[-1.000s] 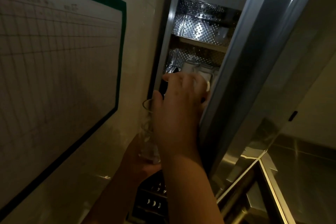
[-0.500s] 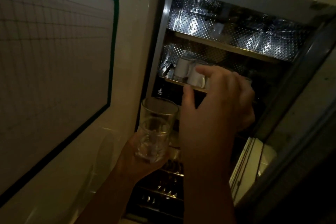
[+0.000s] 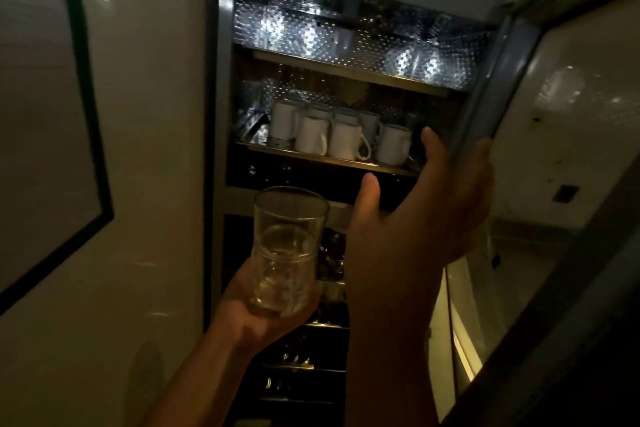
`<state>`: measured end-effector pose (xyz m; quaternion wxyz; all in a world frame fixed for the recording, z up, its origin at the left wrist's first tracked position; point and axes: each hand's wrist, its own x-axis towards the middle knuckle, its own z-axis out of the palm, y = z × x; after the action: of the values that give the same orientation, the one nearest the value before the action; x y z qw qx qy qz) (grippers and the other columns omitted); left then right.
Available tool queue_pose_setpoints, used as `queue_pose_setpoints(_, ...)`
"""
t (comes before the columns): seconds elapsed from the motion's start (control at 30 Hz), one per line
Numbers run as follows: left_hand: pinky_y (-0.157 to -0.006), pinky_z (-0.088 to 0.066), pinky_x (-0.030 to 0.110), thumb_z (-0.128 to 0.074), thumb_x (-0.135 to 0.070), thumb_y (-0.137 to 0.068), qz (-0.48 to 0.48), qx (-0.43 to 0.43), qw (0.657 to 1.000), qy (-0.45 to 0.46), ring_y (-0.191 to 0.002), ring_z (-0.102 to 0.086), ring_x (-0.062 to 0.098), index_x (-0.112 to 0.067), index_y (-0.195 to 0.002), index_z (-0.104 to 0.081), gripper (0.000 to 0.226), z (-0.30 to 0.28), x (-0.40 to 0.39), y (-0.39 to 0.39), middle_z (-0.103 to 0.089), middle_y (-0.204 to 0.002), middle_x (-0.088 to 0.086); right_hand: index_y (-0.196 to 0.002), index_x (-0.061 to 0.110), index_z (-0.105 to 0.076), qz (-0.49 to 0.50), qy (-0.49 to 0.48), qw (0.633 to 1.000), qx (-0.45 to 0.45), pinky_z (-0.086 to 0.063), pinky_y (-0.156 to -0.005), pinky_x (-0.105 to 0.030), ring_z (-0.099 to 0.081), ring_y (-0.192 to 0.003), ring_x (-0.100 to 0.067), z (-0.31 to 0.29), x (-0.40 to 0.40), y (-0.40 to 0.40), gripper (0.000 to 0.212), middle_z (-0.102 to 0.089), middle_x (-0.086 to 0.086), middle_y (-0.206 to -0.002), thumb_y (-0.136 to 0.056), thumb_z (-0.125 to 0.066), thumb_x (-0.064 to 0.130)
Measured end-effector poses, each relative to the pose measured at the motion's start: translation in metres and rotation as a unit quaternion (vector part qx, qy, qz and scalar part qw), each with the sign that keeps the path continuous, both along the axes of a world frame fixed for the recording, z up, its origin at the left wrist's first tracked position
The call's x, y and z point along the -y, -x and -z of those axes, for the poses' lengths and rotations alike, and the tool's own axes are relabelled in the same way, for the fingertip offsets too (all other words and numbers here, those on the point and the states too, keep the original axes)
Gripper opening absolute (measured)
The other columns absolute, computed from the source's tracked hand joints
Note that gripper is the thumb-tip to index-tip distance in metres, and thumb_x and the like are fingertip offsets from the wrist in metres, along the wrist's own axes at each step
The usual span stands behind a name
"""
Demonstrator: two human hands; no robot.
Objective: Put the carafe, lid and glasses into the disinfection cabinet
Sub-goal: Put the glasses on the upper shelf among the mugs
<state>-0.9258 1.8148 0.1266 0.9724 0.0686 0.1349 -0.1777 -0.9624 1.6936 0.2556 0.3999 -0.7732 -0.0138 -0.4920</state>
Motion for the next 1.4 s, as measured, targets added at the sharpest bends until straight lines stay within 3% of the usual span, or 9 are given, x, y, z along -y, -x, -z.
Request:
queue_pose_setpoints(0.07,-0.049,-0.054,0.049,-0.053,-0.023,-0.081,0.051,0.037,0.997,0.045,-0.053,-0.063,0.037,0.007,-0.06,-0.067,0.039,-0.005,0.011,-0.002,-0.063,-0.061,0.02,-0.142,0.02,-0.037,0.01,0.007,1.0,-0.008,-0.005,-0.106,-0.044,-0.001,-0.143,-0.026,0.006,0.013,-0.002,0.066,-0.006,-0.009,-0.156,-0.082,-0.065,0.026)
queue_pose_setpoints(0.2,-0.082,-0.05,0.048,-0.063,-0.027,-0.073,0.091,0.035,0.994,0.046,-0.09,-0.063,0.033,-0.001,-0.093,-0.07,0.034,0.004,0.035,-0.015,-0.065,-0.1,0.015,-0.144,0.019,-0.032,0.039,0.004,0.999,-0.023,-0.011,-0.107,-0.048,0.0,-0.143,-0.024,0.014,0.045,-0.008,0.07,-0.005,-0.008,-0.157,-0.083,-0.065,0.026)
queue_pose_setpoints(0.37,-0.082,-0.048,0.046,-0.064,-0.031,-0.067,0.126,0.021,0.992,0.001,-0.095,-0.06,0.033,-0.001,-0.097,-0.07,0.043,0.0,0.07,-0.027,-0.064,-0.104,0.016,-0.146,0.018,-0.029,0.098,0.025,0.994,-0.035,-0.015,-0.11,-0.052,0.003,-0.143,-0.023,0.02,0.087,-0.017,0.073,-0.002,-0.006,-0.157,-0.083,-0.064,0.027)
queue_pose_setpoints(0.6,-0.076,-0.051,0.053,-0.062,-0.04,-0.073,0.176,-0.014,0.984,0.007,-0.093,-0.06,0.037,-0.009,-0.112,-0.064,0.05,-0.005,0.12,-0.042,-0.064,-0.107,0.018,-0.147,0.015,-0.025,0.152,0.015,0.987,-0.045,-0.006,-0.111,-0.042,-0.003,-0.144,-0.019,0.021,0.136,-0.024,0.076,-0.001,-0.006,-0.157,-0.082,-0.064,0.023)
queue_pose_setpoints(0.73,-0.08,-0.049,0.051,-0.063,-0.035,-0.07,0.178,-0.012,0.983,-0.046,-0.093,-0.063,0.039,-0.002,-0.105,-0.069,0.048,-0.012,0.148,-0.05,-0.066,-0.106,0.023,-0.144,0.012,-0.026,0.173,0.018,0.984,-0.043,-0.019,-0.11,-0.053,-0.016,-0.141,-0.031,0.017,0.158,-0.031,0.078,-0.011,-0.017,-0.155,-0.079,-0.069,0.02)
queue_pose_setpoints(0.97,-0.084,-0.048,0.048,-0.062,-0.035,-0.068,0.211,-0.046,0.976,-0.04,-0.097,-0.057,0.04,-0.002,-0.116,-0.06,0.058,-0.024,0.185,-0.068,-0.063,-0.109,0.025,-0.145,0.018,-0.023,0.201,0.046,0.974,-0.098,-0.014,-0.101,-0.038,-0.012,-0.133,-0.021,0.024,0.209,-0.053,0.081,-0.017,-0.011,-0.153,-0.077,-0.061,0.039)
queue_pose_setpoints(1.1,-0.078,-0.044,0.052,-0.061,-0.035,-0.077,0.214,-0.072,0.974,-0.001,-0.099,-0.056,0.042,-0.005,-0.12,-0.06,0.052,-0.025,0.202,-0.081,-0.063,-0.111,0.026,-0.142,0.022,-0.032,0.222,0.06,0.96,-0.158,-0.007,-0.114,-0.044,-0.003,-0.143,-0.021,0.037,0.229,-0.068,0.075,-0.019,-0.008,-0.154,-0.077,-0.029,0.061)
queue_pose_setpoints(1.23,-0.084,-0.047,0.05,-0.059,-0.038,-0.08,0.234,-0.058,0.97,0.019,-0.099,-0.059,0.038,-0.011,-0.122,-0.06,0.05,-0.025,0.213,-0.094,-0.063,-0.113,0.02,-0.136,0.012,-0.037,0.105,-0.005,0.968,-0.23,-0.029,-0.106,-0.055,-0.034,-0.132,-0.034,0.041,0.254,-0.081,0.099,-0.042,-0.014,-0.139,-0.072,-0.014,0.084)
queue_pose_setpoints(1.4,-0.091,-0.043,0.044,-0.057,-0.036,-0.085,0.234,-0.029,0.972,0.006,-0.108,-0.055,0.029,-0.013,-0.128,-0.056,0.049,-0.028,0.216,-0.11,-0.059,-0.122,0.013,-0.137,0.012,-0.032,0.124,-0.007,0.971,-0.203,-0.04,-0.097,-0.042,-0.043,-0.125,-0.03,0.031,0.248,-0.094,0.063,-0.046,-0.013,-0.134,-0.088,-0.044,0.05)
